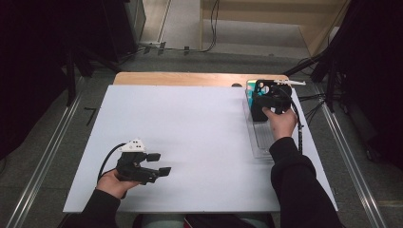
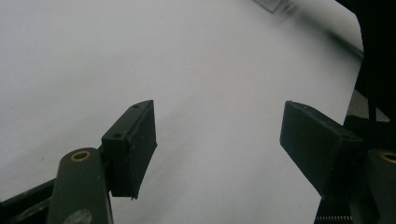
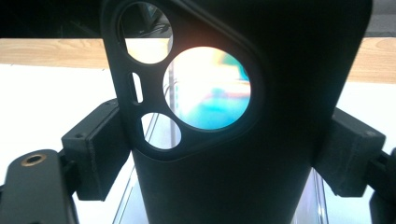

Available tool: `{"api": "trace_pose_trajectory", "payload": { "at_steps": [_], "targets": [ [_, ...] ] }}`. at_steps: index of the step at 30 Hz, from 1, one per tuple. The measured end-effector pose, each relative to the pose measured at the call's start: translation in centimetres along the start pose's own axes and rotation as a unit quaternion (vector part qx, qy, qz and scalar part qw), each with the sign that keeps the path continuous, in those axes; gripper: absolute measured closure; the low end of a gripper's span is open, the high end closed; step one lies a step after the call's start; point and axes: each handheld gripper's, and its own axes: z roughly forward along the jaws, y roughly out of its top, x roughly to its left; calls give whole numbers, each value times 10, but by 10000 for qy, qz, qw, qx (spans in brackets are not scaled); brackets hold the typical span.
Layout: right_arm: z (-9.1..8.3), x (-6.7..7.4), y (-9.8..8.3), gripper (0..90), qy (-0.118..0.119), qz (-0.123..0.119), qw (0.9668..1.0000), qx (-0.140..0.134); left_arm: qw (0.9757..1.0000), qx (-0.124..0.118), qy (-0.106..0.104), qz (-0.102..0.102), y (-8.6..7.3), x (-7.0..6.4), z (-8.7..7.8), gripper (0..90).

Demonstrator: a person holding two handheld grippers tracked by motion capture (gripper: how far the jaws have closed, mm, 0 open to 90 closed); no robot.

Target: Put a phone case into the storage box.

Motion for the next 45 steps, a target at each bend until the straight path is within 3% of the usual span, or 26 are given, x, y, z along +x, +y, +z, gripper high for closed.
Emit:
{"api": "trace_pose_trajectory", "payload": {
  "at_steps": [19, 26, 33, 39, 45],
  "targets": [
    [27, 5, 17, 127, -214, -39, 9998, 48, 10000, -30, -33, -21, 0, 1, 0, 276],
    [31, 2, 17, 122, -162, -10, 9999, 48, 10000, -36, -39, -32, 0, 1, 1, 276],
    [39, 8, 16, 114, -411, -250, 9988, 41, 10000, -37, -45, -25, 1, 2, 1, 276],
    [40, 7, 18, 92, -318, -64, 9995, 36, 10000, -28, -47, -26, 1, 2, 0, 276],
    [37, 7, 19, 80, -315, -190, 9993, 100, 10000, -32, -36, -42, 1, 3, 0, 276]
  ]
}}
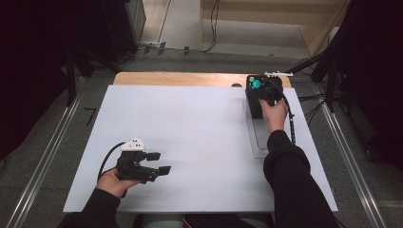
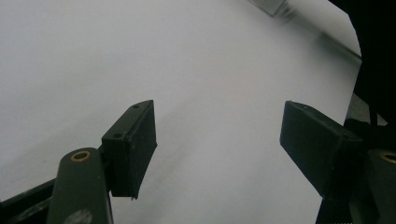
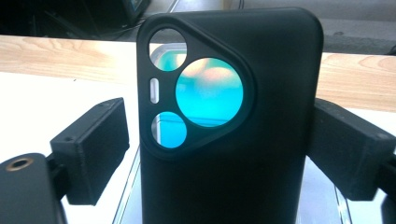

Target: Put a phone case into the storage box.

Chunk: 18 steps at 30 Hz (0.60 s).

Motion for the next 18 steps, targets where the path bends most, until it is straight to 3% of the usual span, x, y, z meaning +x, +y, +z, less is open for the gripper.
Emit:
{"api": "trace_pose_trajectory", "payload": {
  "at_steps": [4, 9, 12, 18],
  "targets": [
    [-4, 0, 2, 3, 98, 42, 9999, 27, 10000, 1, 6, -13, 0, 0, 0, 276],
    [-15, 4, 7, 3, 202, -50, 9998, -38, 10000, -21, 4, -38, 0, 0, 0, 276],
    [-21, 9, 10, 3, 199, -109, 9997, 58, 10000, -37, 5, -52, 0, 1, 0, 276],
    [-32, 17, 12, 4, 509, -118, 9981, 323, 10000, -25, 28, -50, 2, 2, 0, 276]
  ]
}}
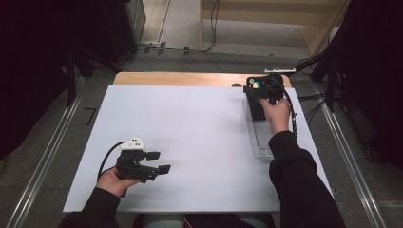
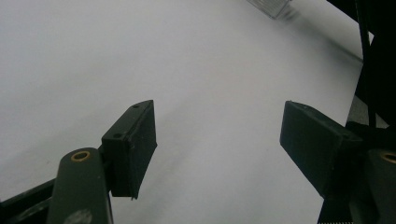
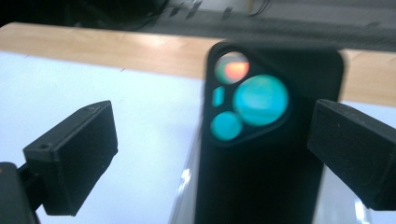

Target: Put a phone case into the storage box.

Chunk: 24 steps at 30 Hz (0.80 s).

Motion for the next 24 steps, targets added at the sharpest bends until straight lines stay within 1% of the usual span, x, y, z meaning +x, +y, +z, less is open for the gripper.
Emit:
{"api": "trace_pose_trajectory", "payload": {
  "at_steps": [3, 4, 9, 10, 11, 12, 17, 21, 23, 24],
  "targets": [
    [-5, 7, 0, 4, 145, -144, 9998, 51, 10000, 12, -6, -30, 1, 1, 1, 276],
    [-6, 10, -1, 5, 227, -128, 9996, 50, 10000, 18, -8, -34, 1, 1, 1, 276],
    [-10, 22, -3, 6, 526, -229, 9982, 188, 10000, 37, -50, -21, 4, 2, 2, 276],
    [-10, 24, -4, 13, 607, -247, 9977, 189, 10000, 47, -41, -21, 4, 2, 3, 276],
    [-12, 27, -5, 51, 643, -254, 9974, 212, 10000, 54, -50, -27, 4, 2, 3, 275],
    [-13, 29, -7, 70, 671, -259, 9972, 221, 10000, 60, -24, -17, 4, 2, 3, 276],
    [-16, 40, -14, 70, 860, -390, 9947, 412, 10000, 62, -39, -21, 4, 2, 4, 276],
    [-19, 47, -20, 72, 1039, -456, 9922, 523, 10000, 70, -44, -20, 5, 3, 4, 276],
    [-21, 50, -23, 74, 1138, -480, 9909, 535, 10000, 51, -54, -10, 4, 3, 4, 276],
    [-22, 51, -24, 108, 1200, -476, 9901, 552, 10000, 69, -38, 7, 3, 3, 3, 276]
  ]
}}
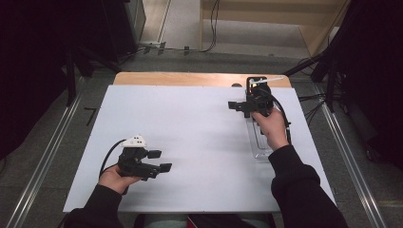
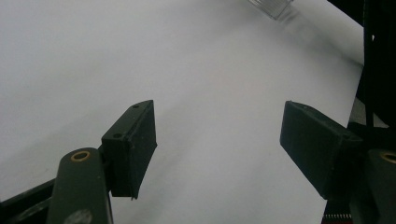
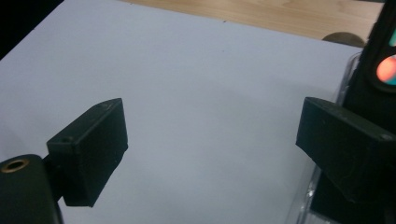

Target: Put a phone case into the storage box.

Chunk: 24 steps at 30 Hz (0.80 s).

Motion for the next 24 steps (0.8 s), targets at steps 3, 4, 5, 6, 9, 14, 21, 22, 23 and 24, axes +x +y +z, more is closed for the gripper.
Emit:
{"api": "trace_pose_trajectory", "payload": {
  "at_steps": [3, 4, 5, 6, 9, 14, 21, 22, 23, 24],
  "targets": [
    [-3, 7, -4, 134, 63, -65, 10000, -6, 10000, -26, -3, -28, -1, 0, -2, 276],
    [-3, 9, -6, 134, 108, -87, 9999, -5, 10000, -34, 4, -12, -2, 0, -2, 276],
    [-3, 11, -7, 134, 139, -107, 9998, -4, 10000, -30, -20, -21, -2, 0, -2, 276],
    [-2, 13, -8, 134, 152, -128, 9998, 26, 10000, -33, -3, -26, -3, 0, -3, 276],
    [-1, 18, -10, 134, 222, -180, 9996, 70, 10000, -40, 2, -15, -4, 1, -5, 276],
    [-3, 27, -15, 134, 329, -264, 9990, 144, 10000, -33, -12, -5, -4, 0, -5, 276],
    [-13, 36, -24, 134, 486, -369, 9980, 186, 10000, -38, -39, 13, -4, -2, -5, 276],
    [-14, 37, -26, 134, 536, -415, 9975, 186, 10000, -39, -42, 23, -4, -2, -5, 276],
    [-16, 38, -27, 135, 582, -439, 9972, 189, 10000, -31, -50, 25, -4, -2, -5, 276],
    [-18, 40, -29, 134, 607, -460, 9969, 198, 10000, -31, -48, 25, -4, -2, -5, 276]
  ]
}}
